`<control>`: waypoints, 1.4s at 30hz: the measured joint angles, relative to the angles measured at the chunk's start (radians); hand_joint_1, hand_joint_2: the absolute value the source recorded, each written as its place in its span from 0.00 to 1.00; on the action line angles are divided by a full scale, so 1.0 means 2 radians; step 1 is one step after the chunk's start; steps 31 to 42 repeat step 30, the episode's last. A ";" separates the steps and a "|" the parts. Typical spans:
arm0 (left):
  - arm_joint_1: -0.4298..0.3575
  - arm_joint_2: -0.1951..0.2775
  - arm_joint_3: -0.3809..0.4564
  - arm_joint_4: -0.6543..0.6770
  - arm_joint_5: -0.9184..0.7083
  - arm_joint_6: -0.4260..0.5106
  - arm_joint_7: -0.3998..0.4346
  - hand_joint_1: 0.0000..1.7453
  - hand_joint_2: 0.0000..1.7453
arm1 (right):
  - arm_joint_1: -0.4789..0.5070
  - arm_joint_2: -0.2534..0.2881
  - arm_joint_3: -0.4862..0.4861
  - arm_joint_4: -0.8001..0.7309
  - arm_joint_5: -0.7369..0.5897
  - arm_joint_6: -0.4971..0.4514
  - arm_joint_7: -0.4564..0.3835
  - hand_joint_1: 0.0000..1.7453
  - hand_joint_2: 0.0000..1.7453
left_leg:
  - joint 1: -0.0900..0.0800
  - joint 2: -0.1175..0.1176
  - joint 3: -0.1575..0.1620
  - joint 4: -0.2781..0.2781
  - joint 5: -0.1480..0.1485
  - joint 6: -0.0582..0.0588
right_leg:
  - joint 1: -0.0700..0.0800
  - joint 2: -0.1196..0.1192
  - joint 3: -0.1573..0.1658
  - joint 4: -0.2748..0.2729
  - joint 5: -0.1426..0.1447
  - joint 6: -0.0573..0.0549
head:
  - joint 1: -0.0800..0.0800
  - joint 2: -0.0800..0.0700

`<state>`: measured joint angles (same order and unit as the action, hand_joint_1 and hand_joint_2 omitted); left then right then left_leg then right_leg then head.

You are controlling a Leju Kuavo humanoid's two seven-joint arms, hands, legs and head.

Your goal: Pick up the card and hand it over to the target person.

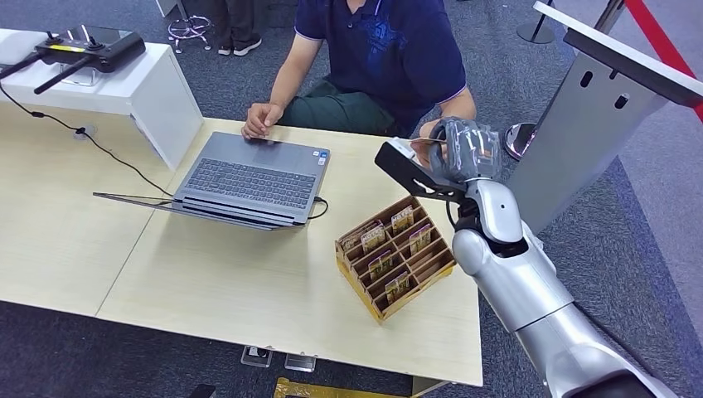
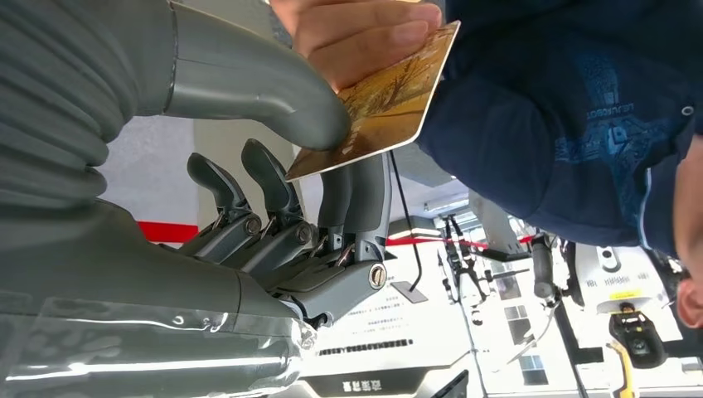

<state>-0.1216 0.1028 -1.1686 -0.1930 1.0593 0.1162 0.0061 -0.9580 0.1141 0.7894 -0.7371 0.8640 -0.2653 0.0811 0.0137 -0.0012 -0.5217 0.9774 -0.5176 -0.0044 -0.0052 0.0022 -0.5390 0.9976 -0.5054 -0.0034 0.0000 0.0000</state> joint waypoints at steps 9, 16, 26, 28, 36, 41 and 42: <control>0.001 0.002 0.012 0.000 0.012 0.009 0.001 0.00 0.00 | 0.057 -0.040 -0.044 -0.104 -0.036 -0.001 -0.004 0.00 1.00 | 0.000 -0.002 0.000 0.000 0.001 0.000 | 0.000 -0.002 0.001 -0.001 0.000 0.000 | 0.000 0.000; 0.003 0.001 0.023 -0.001 0.023 0.011 0.002 0.00 0.00 | 0.165 -0.100 -0.101 -0.269 -0.157 -0.002 -0.039 0.00 1.00 | 0.001 -0.005 0.000 0.000 0.000 0.000 | 0.001 -0.005 0.002 -0.002 -0.001 0.000 | 0.000 0.000; 0.004 0.001 0.039 0.000 0.039 0.016 0.003 0.00 0.00 | 0.354 -0.199 -0.168 -0.489 -0.284 0.036 -0.059 0.00 1.00 | 0.000 -0.007 -0.001 0.001 0.000 0.001 | 0.000 -0.007 0.002 -0.002 -0.001 0.001 | 0.000 0.000; 0.004 0.002 0.040 -0.001 0.040 0.017 0.006 0.00 0.00 | 0.381 -0.210 -0.173 -0.509 -0.301 0.041 -0.063 0.00 1.00 | 0.000 -0.007 -0.001 0.001 0.000 0.001 | 0.000 -0.007 0.002 -0.002 -0.001 0.001 | 0.000 0.000; 0.004 0.002 0.040 -0.001 0.041 0.017 0.007 0.00 0.00 | 0.403 -0.215 -0.177 -0.523 -0.312 0.045 -0.067 0.00 1.00 | 0.000 -0.006 -0.001 0.001 0.000 0.001 | 0.000 -0.006 0.001 -0.002 -0.001 0.001 | 0.000 0.000; 0.004 0.002 0.040 -0.001 0.041 0.017 0.007 0.00 0.00 | 0.403 -0.215 -0.177 -0.523 -0.312 0.045 -0.067 0.00 1.00 | 0.000 -0.006 -0.001 0.001 0.000 0.001 | 0.000 -0.006 0.001 -0.002 -0.001 0.001 | 0.000 0.000; 0.004 0.002 0.040 -0.001 0.041 0.017 0.007 0.00 0.00 | 0.403 -0.215 -0.177 -0.523 -0.312 0.045 -0.067 0.00 1.00 | 0.000 -0.006 -0.001 0.001 0.000 0.001 | 0.000 -0.006 0.001 -0.002 -0.001 0.001 | 0.000 0.000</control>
